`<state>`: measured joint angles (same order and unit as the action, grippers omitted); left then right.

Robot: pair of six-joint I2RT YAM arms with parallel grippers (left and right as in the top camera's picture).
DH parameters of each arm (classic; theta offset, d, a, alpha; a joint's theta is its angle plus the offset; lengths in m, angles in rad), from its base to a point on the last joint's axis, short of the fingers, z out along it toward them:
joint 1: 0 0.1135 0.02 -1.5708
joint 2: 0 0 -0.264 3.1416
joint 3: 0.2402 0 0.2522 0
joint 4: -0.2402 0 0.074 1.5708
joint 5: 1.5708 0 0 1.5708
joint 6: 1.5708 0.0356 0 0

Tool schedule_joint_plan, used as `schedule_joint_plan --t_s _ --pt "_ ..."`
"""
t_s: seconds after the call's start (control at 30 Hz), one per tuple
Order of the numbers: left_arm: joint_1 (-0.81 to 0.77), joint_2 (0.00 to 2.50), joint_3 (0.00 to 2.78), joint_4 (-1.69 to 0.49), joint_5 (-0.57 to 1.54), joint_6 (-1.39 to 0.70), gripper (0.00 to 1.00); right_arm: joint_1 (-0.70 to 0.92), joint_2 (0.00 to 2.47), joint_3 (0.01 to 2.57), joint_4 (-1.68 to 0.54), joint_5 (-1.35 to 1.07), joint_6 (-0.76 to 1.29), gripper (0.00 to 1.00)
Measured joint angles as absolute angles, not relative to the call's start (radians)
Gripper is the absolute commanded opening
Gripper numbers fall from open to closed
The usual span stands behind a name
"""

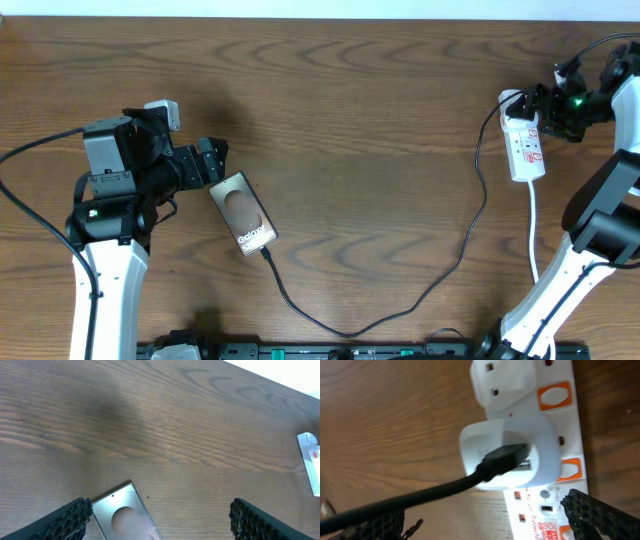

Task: Plug charger to phone and switch on socket
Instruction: 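Press the orange switch beside the charger plug with the right gripper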

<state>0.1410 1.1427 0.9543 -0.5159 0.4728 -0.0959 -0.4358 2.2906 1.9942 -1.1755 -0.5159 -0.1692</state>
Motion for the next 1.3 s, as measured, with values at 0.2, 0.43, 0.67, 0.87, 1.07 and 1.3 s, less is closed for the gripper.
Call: schedule_joint_plan --t_s 0.2,0.43,0.67,0.87,1.07,1.3 --pt "0.141 1.143 0.954 -0.516 0.473 -0.096 0.9 -0.435 2.292 1.994 -1.163 -0.487 -0.154 0.99" --pt "0.141 1.143 0.954 -0.516 0.473 -0.096 0.9 -0.435 2.292 1.994 -1.147 -0.477 -0.143 0.99" --pt "0.141 1.143 0.954 -0.516 0.473 -0.096 0.91 -0.435 2.292 1.994 -1.139 -0.474 -0.139 0.97" --pt "0.141 1.143 0.954 -0.516 0.473 -0.096 0.9 -0.434 2.297 1.994 -1.14 -0.475 -0.132 0.93" --pt "0.141 1.143 0.954 -0.516 0.473 -0.096 0.91 -0.424 2.334 1.994 -1.141 -0.478 -0.131 0.94" --pt "0.141 1.143 0.954 -0.516 0.473 -0.096 0.9 -0.406 2.35 1.995 -1.139 -0.456 -0.131 0.93"
